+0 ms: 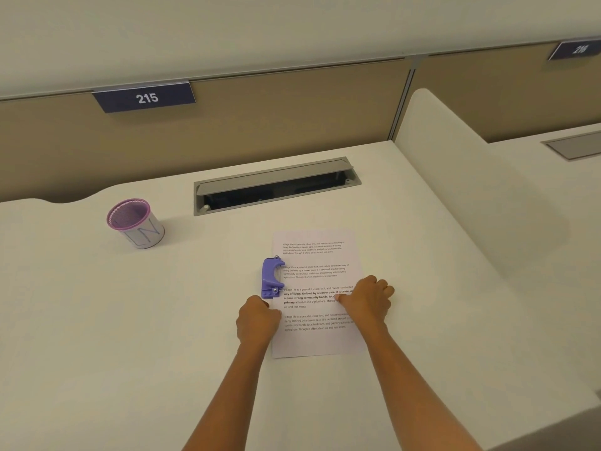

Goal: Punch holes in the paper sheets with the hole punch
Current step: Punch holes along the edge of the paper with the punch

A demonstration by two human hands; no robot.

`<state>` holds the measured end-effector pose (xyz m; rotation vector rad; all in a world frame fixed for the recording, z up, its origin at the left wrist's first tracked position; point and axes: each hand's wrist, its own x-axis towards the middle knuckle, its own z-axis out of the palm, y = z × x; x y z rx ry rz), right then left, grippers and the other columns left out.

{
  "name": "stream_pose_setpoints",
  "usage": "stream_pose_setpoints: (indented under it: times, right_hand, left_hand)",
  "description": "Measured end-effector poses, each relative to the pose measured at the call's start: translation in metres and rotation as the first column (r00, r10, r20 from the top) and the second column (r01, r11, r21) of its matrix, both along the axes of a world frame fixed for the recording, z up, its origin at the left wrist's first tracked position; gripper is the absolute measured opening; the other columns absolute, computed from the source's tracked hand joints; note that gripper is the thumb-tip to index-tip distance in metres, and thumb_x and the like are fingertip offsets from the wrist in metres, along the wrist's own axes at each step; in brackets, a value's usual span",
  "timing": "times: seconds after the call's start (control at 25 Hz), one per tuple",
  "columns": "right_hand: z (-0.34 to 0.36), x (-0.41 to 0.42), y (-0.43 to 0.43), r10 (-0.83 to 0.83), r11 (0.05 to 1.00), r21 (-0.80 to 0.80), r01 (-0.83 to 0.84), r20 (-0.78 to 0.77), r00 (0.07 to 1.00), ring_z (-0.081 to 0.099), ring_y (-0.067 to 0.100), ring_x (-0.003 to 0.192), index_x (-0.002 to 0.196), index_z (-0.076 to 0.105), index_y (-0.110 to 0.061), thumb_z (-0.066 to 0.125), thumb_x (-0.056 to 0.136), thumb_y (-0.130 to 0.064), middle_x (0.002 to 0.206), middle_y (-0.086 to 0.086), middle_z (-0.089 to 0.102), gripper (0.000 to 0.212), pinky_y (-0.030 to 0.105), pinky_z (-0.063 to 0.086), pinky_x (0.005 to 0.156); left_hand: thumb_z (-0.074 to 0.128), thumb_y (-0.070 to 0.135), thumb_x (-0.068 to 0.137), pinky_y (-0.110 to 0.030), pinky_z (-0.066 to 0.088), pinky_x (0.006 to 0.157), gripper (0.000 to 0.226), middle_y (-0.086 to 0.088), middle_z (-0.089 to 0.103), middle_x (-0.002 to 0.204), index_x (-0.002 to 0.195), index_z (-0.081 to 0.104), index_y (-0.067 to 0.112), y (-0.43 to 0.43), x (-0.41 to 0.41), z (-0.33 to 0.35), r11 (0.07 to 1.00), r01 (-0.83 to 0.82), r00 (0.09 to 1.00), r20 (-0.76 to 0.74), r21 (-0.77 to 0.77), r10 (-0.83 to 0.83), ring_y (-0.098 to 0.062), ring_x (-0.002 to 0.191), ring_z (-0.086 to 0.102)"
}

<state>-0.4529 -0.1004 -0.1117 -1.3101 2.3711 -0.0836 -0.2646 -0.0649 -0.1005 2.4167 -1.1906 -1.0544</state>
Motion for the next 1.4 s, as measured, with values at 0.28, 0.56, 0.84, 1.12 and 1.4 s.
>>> stream_pose_setpoints:
  times: [0.28, 0.56, 0.84, 1.12, 1.4]
  right_hand:
    - [0.002, -0.003, -0.018, -0.13, 0.984, 0.138, 0.111, 0.137, 0.982, 0.034, 0.031, 0.127, 0.127, 0.042, -0.004, 0.083, 0.064, -0.037, 0.13, 0.013, 0.048, 0.082, 0.038, 0.04, 0.097]
    - [0.0, 0.003, -0.017, -0.24, 0.97, 0.124, 0.209, 0.361, 0.901, 0.035, 0.032, 0.128, 0.125, 0.044, -0.006, 0.079, 0.067, -0.034, 0.132, 0.015, 0.041, 0.074, 0.034, 0.037, 0.086]
    - [-0.002, -0.029, -0.021, -0.347, 0.897, 0.094, 0.433, 0.754, 0.557, 0.058, 0.024, 0.081, 0.092, 0.06, 0.012, 0.062, 0.074, -0.008, 0.097, 0.024, 0.068, 0.026, 0.031, 0.044, 0.07]
    - [-0.005, -0.06, -0.013, -0.326, 0.901, 0.033, 0.432, 0.709, 0.625, 0.06, 0.028, 0.082, 0.059, 0.061, -0.01, 0.058, 0.08, 0.005, 0.073, 0.009, 0.065, 0.026, 0.037, 0.049, 0.077]
    - [0.003, -0.09, 0.003, -0.288, 0.903, -0.003, 0.43, 0.739, 0.609, 0.069, 0.034, 0.093, 0.1, 0.075, -0.007, 0.061, 0.077, 0.001, 0.1, 0.014, 0.074, 0.028, 0.049, 0.054, 0.092]
  left_hand:
    - [0.058, 0.012, 0.083, -0.028, 0.038, 0.062, 0.011, -0.003, 0.054, 0.084, 0.088, 0.047, 0.011, 0.002, -0.004, 0.001, 0.999, -0.007, 0.999, 0.049, -0.052, 0.009, -0.022, 0.074, 0.052]
    - [0.059, 0.012, 0.081, -0.028, 0.039, 0.066, 0.014, -0.004, 0.057, 0.087, 0.089, 0.049, 0.011, -0.005, 0.004, -0.012, 1.0, -0.016, 1.0, 0.0, -0.011, 0.016, -0.025, 0.078, 0.054]
    - [0.07, 0.013, 0.072, -0.024, 0.047, 0.055, 0.017, -0.006, 0.066, 0.07, 0.081, 0.057, 0.008, -0.017, 0.015, -0.013, 0.996, -0.047, 0.987, -0.153, 0.071, 0.057, -0.02, 0.051, 0.059]
    - [0.076, 0.004, 0.068, -0.039, 0.058, 0.071, 0.026, -0.009, 0.06, 0.057, 0.064, 0.051, 0.006, -0.015, 0.004, -0.023, 0.993, -0.068, 0.943, -0.317, 0.097, 0.096, -0.026, 0.05, 0.056]
    - [0.073, 0.002, 0.076, -0.036, 0.058, 0.072, 0.013, -0.015, 0.068, 0.085, 0.073, 0.062, 0.007, -0.013, -0.017, -0.018, 0.992, -0.009, 0.895, -0.441, 0.129, 0.066, -0.028, 0.076, 0.063]
